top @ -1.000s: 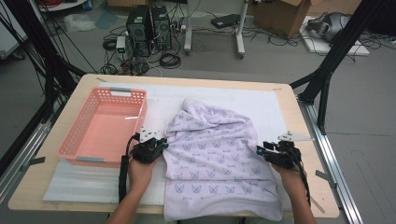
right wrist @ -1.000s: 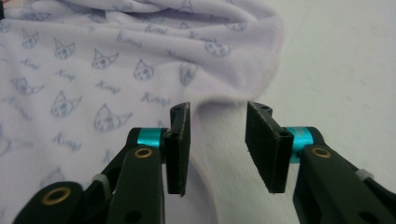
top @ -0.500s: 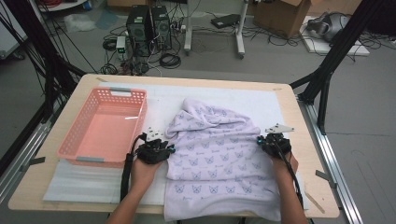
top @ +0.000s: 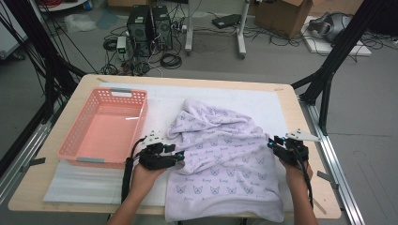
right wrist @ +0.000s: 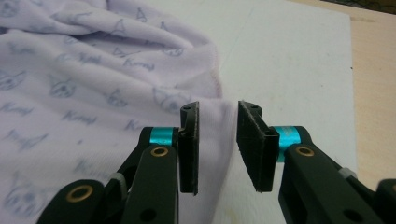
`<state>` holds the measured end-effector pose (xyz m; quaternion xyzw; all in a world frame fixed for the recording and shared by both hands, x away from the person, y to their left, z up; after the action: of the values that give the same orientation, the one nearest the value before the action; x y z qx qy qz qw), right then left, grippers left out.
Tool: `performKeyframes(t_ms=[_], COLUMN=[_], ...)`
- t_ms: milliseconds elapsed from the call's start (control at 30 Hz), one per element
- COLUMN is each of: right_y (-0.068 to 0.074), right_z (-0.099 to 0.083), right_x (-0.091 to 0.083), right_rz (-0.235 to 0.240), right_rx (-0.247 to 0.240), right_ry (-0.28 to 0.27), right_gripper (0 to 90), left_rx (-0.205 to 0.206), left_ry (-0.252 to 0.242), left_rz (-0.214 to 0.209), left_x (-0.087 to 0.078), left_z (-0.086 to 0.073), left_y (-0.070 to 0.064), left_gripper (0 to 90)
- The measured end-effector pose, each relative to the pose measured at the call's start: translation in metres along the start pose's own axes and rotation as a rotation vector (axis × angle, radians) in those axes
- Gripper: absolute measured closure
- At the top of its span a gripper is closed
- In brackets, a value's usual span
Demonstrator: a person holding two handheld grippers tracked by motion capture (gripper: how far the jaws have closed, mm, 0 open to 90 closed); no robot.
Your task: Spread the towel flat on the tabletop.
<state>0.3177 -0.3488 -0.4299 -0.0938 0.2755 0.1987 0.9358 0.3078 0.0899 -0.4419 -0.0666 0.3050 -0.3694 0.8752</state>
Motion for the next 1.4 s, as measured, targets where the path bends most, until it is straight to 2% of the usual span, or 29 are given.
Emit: performKeyframes(t_ms=[67, 100, 133, 167, 200, 300, 333, 367, 400, 433, 467, 500, 567, 633, 733, 867, 900, 933, 967, 1033, 1067, 1133, 1167, 1200, 1233, 1300, 1333, 1400], right_y=[0.001, 0.004, 0.004, 0.006, 0.006, 0.01, 0.011, 0.014, 0.015, 0.015, 0.015, 0.016, 0.017, 0.017, 0.017, 0.017, 0.016, 0.017, 0.017, 0.019, 0.019, 0.02, 0.022, 0.023, 0.024, 0.027, 0.027, 0.031], right_z=[-0.003, -0.008, -0.008, -0.013, -0.013, -0.021, -0.023, -0.027, -0.029, -0.031, -0.031, -0.032, -0.035, -0.037, -0.04, -0.042, -0.044, -0.044, -0.044, -0.044, -0.044, -0.043, -0.042, -0.042, -0.042, -0.041, -0.041, -0.042], right_x=[-0.004, -0.012, -0.012, -0.018, -0.018, -0.027, -0.029, -0.034, -0.036, -0.038, -0.038, -0.039, -0.04, -0.04, -0.039, -0.038, -0.037, -0.036, -0.036, -0.035, -0.035, -0.035, -0.033, -0.032, -0.03, -0.025, -0.025, -0.017], right_rz=[0.01, 0.025, 0.025, 0.053, 0.053, 0.086, 0.093, 0.102, 0.109, 0.109, 0.109, 0.113, 0.12, 0.122, 0.127, 0.129, 0.131, 0.136, 0.138, 0.149, 0.149, 0.163, 0.183, 0.188, 0.191, 0.194, 0.194, 0.181], right_rx=[-0.002, -0.016, -0.016, -0.023, -0.023, -0.021, -0.029, -0.036, -0.037, -0.038, -0.038, -0.038, -0.028, -0.017, -0.007, 0.0, 0.002, 0.008, 0.006, 0.007, 0.007, 0.01, 0.01, 0.002, -0.001, -0.01, -0.01, -0.049], right_ry=[0.003, 0.016, 0.016, 0.024, 0.024, 0.038, 0.042, 0.038, 0.035, 0.035, 0.035, 0.033, 0.027, 0.022, 0.028, 0.031, 0.031, 0.035, 0.034, 0.033, 0.033, 0.029, 0.035, 0.041, 0.047, 0.07, 0.07, 0.112], right_gripper=[67.3, 64.9, 64.9, 62.1, 62.1, 56.9, 56.9, 56.7, 56.7, 56.6, 56.6, 56.7, 56.7, 56.7, 56.6, 56.7, 56.4, 55.7, 55.3, 54.6, 54.6, 53.4, 52.5, 52.4, 52.1, 51.3, 51.3, 51.3], left_rx=[0.012, 0.028, 0.046, 0.054, 0.062, 0.125, 0.146, 0.196, 0.227, 0.221, 0.208, 0.185, 0.149, 0.162, 0.124, 0.106, 0.094, 0.065, 0.057, 0.074, 0.07, 0.022, 0.019, 0.019, 0.021, 0.001, 0.001, 0.006], left_ry=[0.032, 0.045, 0.059, 0.078, 0.093, 0.141, 0.166, 0.157, 0.155, 0.147, 0.145, 0.142, 0.138, 0.122, 0.08, 0.029, 0.019, 0.009, -0.001, -0.016, -0.016, -0.036, -0.047, -0.054, -0.06, -0.067, -0.067, -0.067], left_rz=[-0.019, -0.015, -0.012, -0.019, -0.019, 0.0, 0.014, 0.046, 0.082, 0.108, 0.123, 0.123, 0.109, 0.136, 0.17, 0.248, 0.258, 0.261, 0.26, 0.262, 0.249, 0.205, 0.182, 0.16, 0.151, 0.086, 0.086, 0.06], left_x=[0.009, 0.013, 0.018, 0.022, 0.026, 0.038, 0.041, 0.043, 0.044, 0.044, 0.043, 0.043, 0.042, 0.042, 0.039, 0.035, 0.035, 0.034, 0.032, 0.03, 0.028, 0.021, 0.016, 0.012, 0.007, -0.007, -0.007, -0.016], left_z=[0.0, 0.001, 0.001, 0.001, 0.001, -0.001, -0.003, -0.004, -0.005, -0.004, -0.003, -0.002, -0.001, 0.0, 0.002, 0.006, 0.006, 0.006, 0.007, 0.007, 0.007, 0.007, 0.006, 0.006, 0.005, 0.0, 0.0, -0.004], left_y=[-0.005, -0.009, -0.012, -0.016, -0.02, -0.03, -0.033, -0.036, -0.038, -0.038, -0.035, -0.031, -0.027, -0.025, -0.016, 0.0, 0.004, 0.007, 0.008, 0.008, 0.008, 0.007, 0.006, 0.005, 0.004, 0.002, 0.002, 0.0], left_gripper=[44.8, 42.6, 42.6, 41.9, 41.9, 42.5, 44.4, 54.9, 62.9, 72.6, 72.6, 85.8, 87.0, 87.6, 88.0, 88.0, 87.9, 87.7, 87.2, 82.1, 82.1, 62.7, 54.5, 51.1, 48.6, 47.2, 46.2, 46.1])
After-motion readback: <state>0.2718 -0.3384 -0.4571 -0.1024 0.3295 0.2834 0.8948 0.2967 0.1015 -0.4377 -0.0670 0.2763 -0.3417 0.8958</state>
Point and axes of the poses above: each handheld gripper's, and its own axes: x roughly forward along the jaws, z roughly out of its top, y roughly to its left, the point moved 1 cm from there along x, roughly forward along the jaws, and after that the axes turned 4 degrees about -x, right-handed, at the moved point
